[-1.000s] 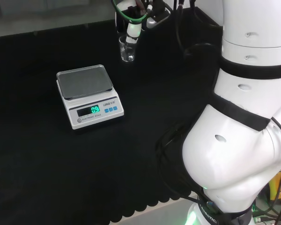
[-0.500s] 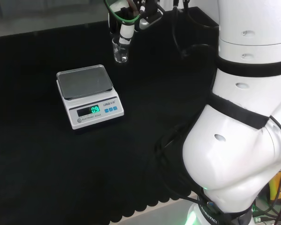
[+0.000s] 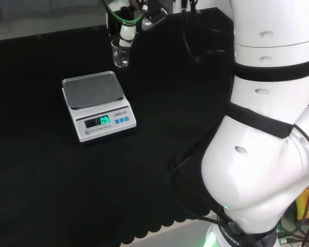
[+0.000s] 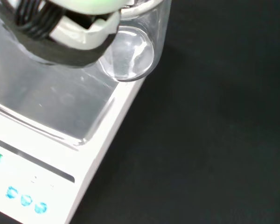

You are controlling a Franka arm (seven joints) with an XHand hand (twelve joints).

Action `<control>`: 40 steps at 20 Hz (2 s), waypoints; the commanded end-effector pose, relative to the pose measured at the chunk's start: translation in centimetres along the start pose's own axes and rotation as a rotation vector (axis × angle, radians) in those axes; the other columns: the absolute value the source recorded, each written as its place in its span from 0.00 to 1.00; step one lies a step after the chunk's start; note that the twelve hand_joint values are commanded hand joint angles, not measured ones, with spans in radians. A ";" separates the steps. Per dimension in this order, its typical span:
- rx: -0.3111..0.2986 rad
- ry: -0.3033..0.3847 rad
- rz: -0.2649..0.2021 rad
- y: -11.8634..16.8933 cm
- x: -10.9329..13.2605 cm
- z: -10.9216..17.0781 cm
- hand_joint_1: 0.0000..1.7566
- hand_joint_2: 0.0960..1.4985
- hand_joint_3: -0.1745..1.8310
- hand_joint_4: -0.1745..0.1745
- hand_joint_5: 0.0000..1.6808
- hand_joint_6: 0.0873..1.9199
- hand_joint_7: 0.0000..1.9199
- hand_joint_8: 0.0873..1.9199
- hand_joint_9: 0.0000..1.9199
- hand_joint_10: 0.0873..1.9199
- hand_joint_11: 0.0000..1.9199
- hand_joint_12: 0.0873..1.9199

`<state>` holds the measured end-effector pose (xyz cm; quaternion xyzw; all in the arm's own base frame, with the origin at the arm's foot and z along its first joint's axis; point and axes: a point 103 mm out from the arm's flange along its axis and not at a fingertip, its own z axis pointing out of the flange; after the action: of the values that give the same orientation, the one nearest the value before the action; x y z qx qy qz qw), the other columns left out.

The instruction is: Put the beaker on the electronic balance.

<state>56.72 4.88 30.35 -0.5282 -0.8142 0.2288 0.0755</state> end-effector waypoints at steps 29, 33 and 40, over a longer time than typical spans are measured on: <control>0.132 -0.010 -0.199 10.7 8.7 4.1 0.64 0.55 0.21 0.85 0.76 0.25 0.60 0.32 0.65 0.13 0.62 0.41; 0.108 -0.007 -0.184 10.7 8.1 4.3 0.64 0.55 0.21 0.85 0.76 0.25 0.60 0.32 0.65 0.13 0.62 0.41; 0.047 0.000 -0.149 10.7 7.3 4.6 0.64 0.55 0.22 0.82 0.75 0.25 0.60 0.32 0.65 0.12 0.62 0.41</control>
<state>60.36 14.39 20.45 -0.4481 -0.8468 0.2617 0.1169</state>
